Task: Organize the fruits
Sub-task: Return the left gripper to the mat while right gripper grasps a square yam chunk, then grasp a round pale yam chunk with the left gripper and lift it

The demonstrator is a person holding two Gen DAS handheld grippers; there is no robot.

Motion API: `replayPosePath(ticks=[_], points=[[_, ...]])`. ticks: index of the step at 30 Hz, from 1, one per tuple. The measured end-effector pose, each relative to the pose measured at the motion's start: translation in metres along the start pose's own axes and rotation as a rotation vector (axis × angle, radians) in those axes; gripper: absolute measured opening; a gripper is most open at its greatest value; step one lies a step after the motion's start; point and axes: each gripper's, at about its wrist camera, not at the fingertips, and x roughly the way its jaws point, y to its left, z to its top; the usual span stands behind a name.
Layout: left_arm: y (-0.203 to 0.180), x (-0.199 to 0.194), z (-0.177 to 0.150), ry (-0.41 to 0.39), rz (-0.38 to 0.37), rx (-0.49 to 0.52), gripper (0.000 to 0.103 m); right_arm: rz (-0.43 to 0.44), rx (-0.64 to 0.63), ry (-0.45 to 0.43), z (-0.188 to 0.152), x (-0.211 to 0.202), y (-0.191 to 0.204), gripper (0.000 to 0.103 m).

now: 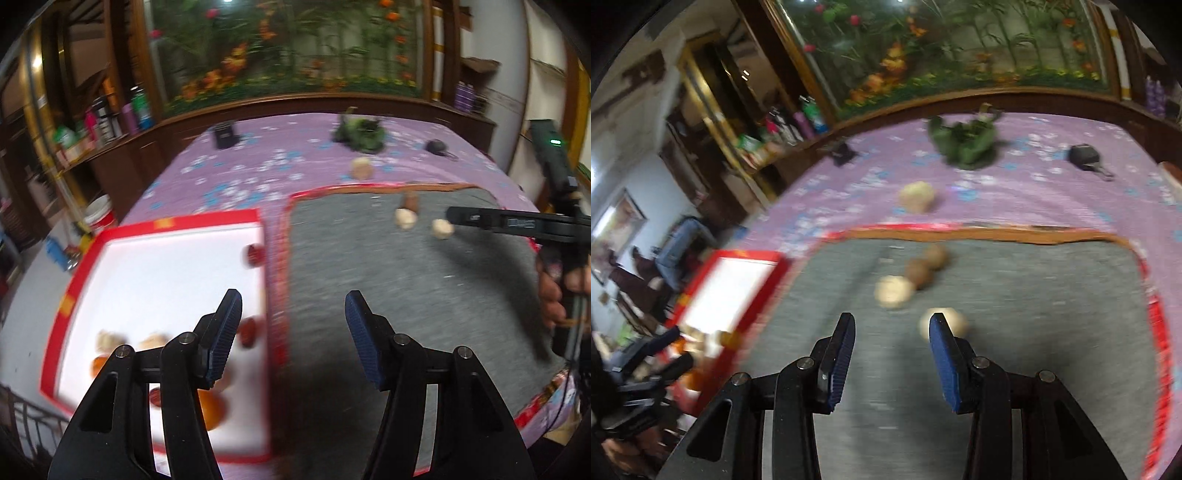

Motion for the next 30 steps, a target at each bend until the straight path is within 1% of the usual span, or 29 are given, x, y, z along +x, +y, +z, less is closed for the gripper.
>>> replayPosePath(ticks=[2,5,6,7,10,12,14,16,17,18,20,21,22,24,26,30], points=[[-0.012,0.003,0.006,0.009,-0.024,0.012,0.058,-0.044,-0.014,0.029,0.004,0.009,-0.008,0.041],[-0.024,0.006,0.013,0.016,-0.033,0.029,0.058,-0.052,-0.073,0.085,0.007,0.029,-0.003,0.041],[-0.027,0.006,0.015,0.017,-0.03,0.032,0.058,-0.079,-0.094,0.083,0.007,0.03,-0.003,0.042],[-0.028,0.007,0.017,0.022,-0.027,0.034,0.058,-0.134,-0.139,0.061,0.005,0.03,0.003,0.042],[-0.031,0.012,0.02,0.04,-0.023,0.035,0.058,-0.184,-0.183,0.061,0.005,0.038,0.004,0.044],[-0.036,0.018,0.025,0.054,-0.023,0.049,0.058,-0.228,-0.176,0.09,0.002,0.048,-0.004,0.044],[-0.043,0.024,0.03,0.06,-0.021,0.066,0.058,-0.199,-0.143,0.061,0.003,0.046,-0.012,0.042],[-0.053,0.035,0.037,0.066,-0.023,0.08,0.058,-0.179,-0.125,0.049,0.005,0.044,-0.017,0.033],[-0.056,0.04,0.04,0.073,-0.024,0.082,0.058,-0.156,-0.106,0.049,0.006,0.044,-0.022,0.026],[-0.062,0.047,0.045,0.082,-0.032,0.084,0.058,-0.146,-0.095,0.051,0.007,0.044,-0.026,0.021],[-0.072,0.062,0.051,0.09,-0.054,0.093,0.058,-0.116,-0.056,0.045,0.011,0.038,-0.035,0.018],[-0.076,0.071,0.054,0.101,-0.049,0.097,0.058,-0.096,-0.021,0.034,0.013,0.033,-0.042,0.017],[-0.08,0.078,0.056,0.108,-0.043,0.098,0.058,-0.079,0.015,0.017,0.016,0.028,-0.048,0.017],[-0.089,0.09,0.062,0.1,-0.064,0.098,0.058,-0.052,0.081,-0.014,0.021,0.017,-0.06,0.017],[-0.096,0.101,0.067,0.1,-0.067,0.106,0.058,-0.017,0.169,-0.052,0.025,0.005,-0.076,0.017],[-0.11,0.121,0.074,0.125,-0.084,0.126,0.058,0.032,0.286,-0.071,0.027,-0.004,-0.094,0.017]])
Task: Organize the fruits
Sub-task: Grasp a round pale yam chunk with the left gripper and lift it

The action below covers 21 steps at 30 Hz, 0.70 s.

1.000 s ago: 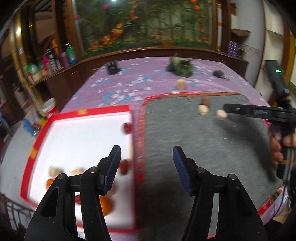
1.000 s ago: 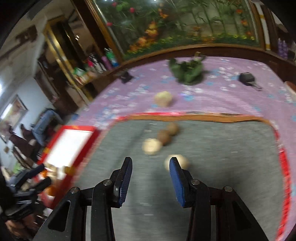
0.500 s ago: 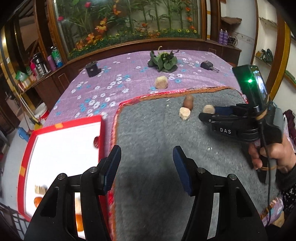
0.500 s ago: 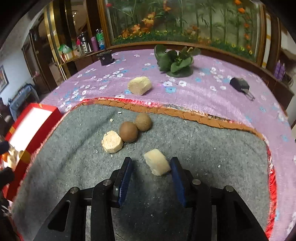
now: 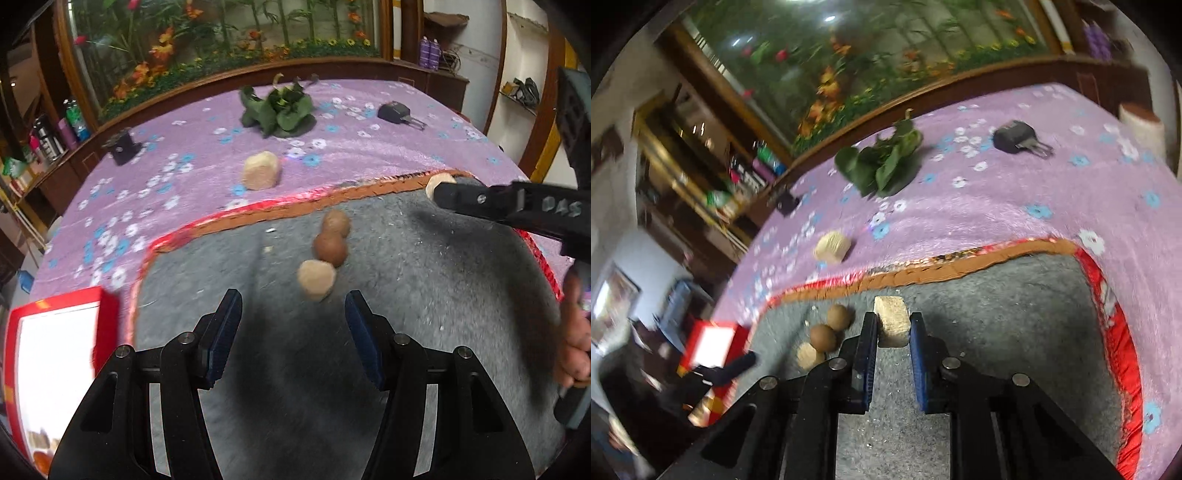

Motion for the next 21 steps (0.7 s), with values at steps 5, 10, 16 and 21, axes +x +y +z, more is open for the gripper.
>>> replayPosePath(ticks=[5,10,16,21], points=[[-0.012,0.018,0.008,0.029,-0.012,0.03,0.057,0.02,0.041,0.041,-0.001,0.004,-0.001,0.017],[-0.009,0.029,0.009,0.042,-0.05,0.004,0.036,0.038,0.032,0.03,0.0,0.004,0.001,0.017],[-0.006,0.027,0.009,0.03,-0.057,-0.018,0.025,0.056,0.025,0.02,0.001,0.004,0.001,0.017],[-0.001,0.012,0.004,-0.005,0.001,-0.04,0.025,0.063,0.014,0.007,0.001,0.004,0.002,0.017]])
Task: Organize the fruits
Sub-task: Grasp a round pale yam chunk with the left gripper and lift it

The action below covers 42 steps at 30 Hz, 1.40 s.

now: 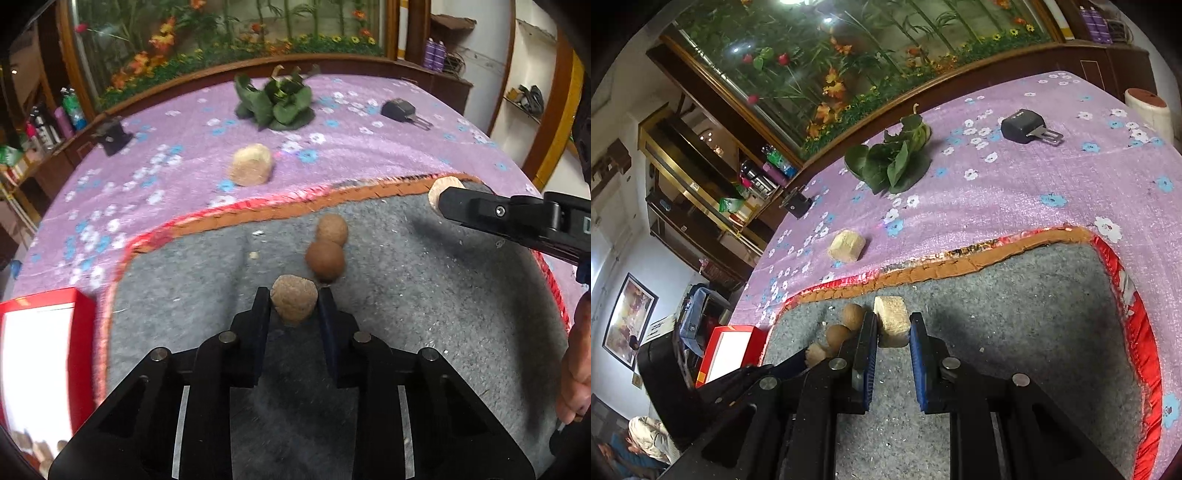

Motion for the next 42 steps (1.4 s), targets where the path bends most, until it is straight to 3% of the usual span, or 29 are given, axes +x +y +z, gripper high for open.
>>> replayPosePath(ticks=[11,17,42], points=[[0.009,-0.087,-0.013,-0.198,0.144,-0.018,0.025,0.045,-0.09,-0.051,-0.005,-0.007,0.017,0.017],[0.014,-0.12,-0.019,-0.267,0.177,-0.026,0.025,0.009,-0.11,-0.049,-0.007,-0.002,0.018,0.017],[0.062,-0.173,-0.045,-0.372,0.229,-0.11,0.025,-0.098,-0.052,-0.11,-0.006,-0.005,-0.009,0.017]])
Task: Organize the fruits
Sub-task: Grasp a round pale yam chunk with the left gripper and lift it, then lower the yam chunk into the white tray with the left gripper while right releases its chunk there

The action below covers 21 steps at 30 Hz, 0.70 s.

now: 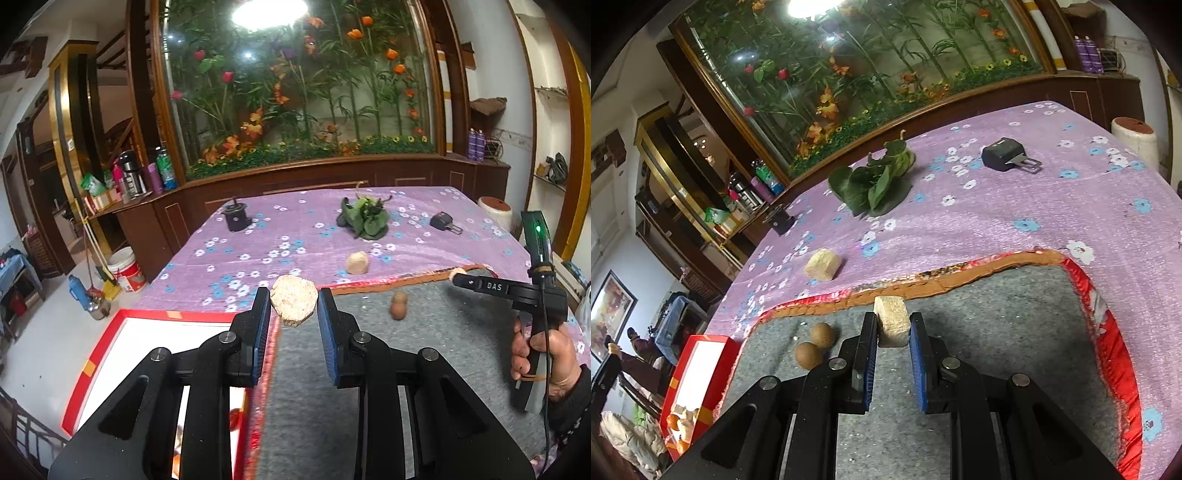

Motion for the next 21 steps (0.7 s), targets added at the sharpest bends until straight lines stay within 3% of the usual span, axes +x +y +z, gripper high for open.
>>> replayPosePath(ticks=[12,21], points=[[0.047,-0.013,-0.013,-0.016,0.031,-0.07,0.025,-0.06,0.02,-0.024,-0.006,-0.003,-0.002,0.017],[0.085,-0.01,-0.031,0.005,0.068,-0.121,0.025,0.095,-0.051,-0.007,-0.024,-0.006,0.078,0.017]])
